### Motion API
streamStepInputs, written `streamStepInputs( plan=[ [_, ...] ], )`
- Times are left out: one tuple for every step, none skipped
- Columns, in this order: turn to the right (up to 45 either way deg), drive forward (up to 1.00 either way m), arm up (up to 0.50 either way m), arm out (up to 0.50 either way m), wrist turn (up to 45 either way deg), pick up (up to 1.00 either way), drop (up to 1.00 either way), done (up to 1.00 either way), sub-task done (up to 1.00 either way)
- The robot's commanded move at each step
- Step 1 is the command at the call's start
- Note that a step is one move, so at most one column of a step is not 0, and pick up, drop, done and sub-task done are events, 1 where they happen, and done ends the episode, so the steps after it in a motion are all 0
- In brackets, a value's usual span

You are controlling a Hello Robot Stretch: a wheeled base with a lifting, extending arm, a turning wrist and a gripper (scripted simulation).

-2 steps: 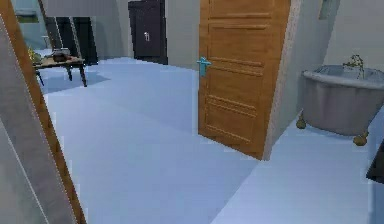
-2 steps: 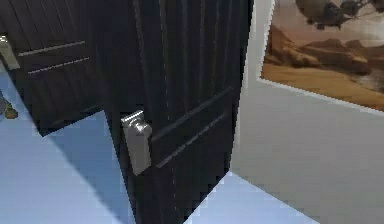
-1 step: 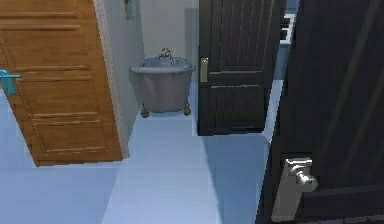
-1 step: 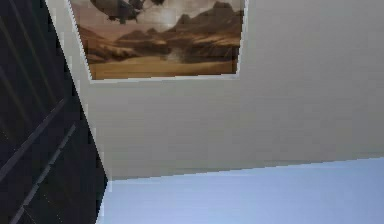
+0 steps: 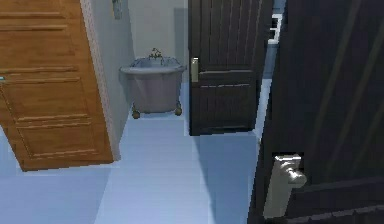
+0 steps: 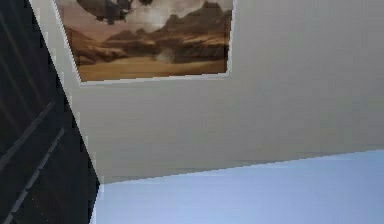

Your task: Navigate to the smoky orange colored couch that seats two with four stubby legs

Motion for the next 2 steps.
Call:
streamStepInputs(
  plan=[
    [-6.0, 0.0, 0.0, 0.0, 0.0, 0.0, 0.0, 0.0, 0.0],
    [0.0, 0.15, 0.0, 0.0, 0.0, 0.0, 0.0, 0.0, 0.0]
  ],
)
